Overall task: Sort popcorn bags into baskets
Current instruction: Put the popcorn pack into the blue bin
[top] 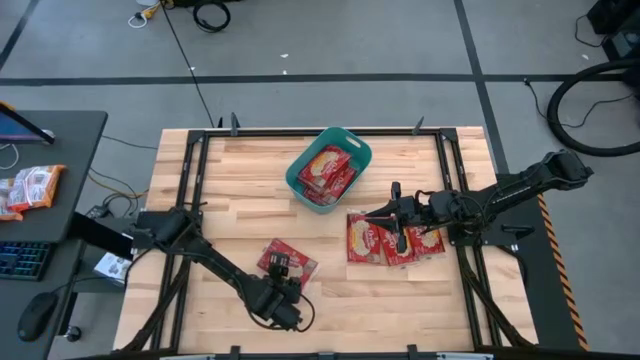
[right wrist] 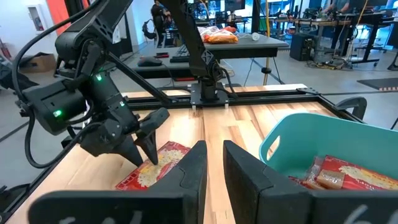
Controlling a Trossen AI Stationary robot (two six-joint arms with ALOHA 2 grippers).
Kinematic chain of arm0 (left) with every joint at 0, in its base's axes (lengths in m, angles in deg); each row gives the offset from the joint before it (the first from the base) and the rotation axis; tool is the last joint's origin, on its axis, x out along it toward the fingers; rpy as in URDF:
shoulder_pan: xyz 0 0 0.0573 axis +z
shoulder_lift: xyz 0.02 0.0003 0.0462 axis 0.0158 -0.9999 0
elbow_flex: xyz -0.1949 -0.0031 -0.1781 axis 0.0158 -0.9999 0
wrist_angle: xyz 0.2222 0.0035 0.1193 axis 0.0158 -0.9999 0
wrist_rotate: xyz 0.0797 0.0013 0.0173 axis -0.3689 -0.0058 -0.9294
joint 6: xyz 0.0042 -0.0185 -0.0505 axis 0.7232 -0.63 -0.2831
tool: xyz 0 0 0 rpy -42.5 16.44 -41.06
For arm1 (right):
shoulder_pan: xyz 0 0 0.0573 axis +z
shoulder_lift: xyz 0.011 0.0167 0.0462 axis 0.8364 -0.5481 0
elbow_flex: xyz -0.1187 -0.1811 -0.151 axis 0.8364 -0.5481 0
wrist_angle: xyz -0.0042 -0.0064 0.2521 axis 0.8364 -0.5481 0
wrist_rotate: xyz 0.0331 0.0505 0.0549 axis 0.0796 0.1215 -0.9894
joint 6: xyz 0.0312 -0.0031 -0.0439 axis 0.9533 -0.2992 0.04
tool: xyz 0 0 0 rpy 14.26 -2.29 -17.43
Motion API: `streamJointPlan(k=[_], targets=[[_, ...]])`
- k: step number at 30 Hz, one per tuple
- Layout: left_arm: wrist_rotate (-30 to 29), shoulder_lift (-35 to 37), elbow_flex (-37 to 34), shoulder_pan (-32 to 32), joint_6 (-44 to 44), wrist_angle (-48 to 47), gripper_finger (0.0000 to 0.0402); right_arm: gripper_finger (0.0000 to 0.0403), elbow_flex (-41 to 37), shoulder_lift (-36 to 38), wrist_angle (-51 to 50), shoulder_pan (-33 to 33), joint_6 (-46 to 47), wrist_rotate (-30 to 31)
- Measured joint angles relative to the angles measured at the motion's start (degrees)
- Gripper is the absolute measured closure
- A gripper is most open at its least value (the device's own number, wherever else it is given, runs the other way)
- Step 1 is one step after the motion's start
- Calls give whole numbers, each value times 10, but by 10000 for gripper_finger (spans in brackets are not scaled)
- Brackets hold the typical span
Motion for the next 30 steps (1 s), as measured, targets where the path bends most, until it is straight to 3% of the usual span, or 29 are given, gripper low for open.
streamJointPlan(k=[15,24,30], targets=[[-5,0,0,0,-14,5,392,344,0,0,1,0,0,0],[-4,1,3,1,-50,1,398,344,0,0,1,0,0,0],[-7,1,47,3,-50,-56,399,344,0,-4,0,0,0,-12]])
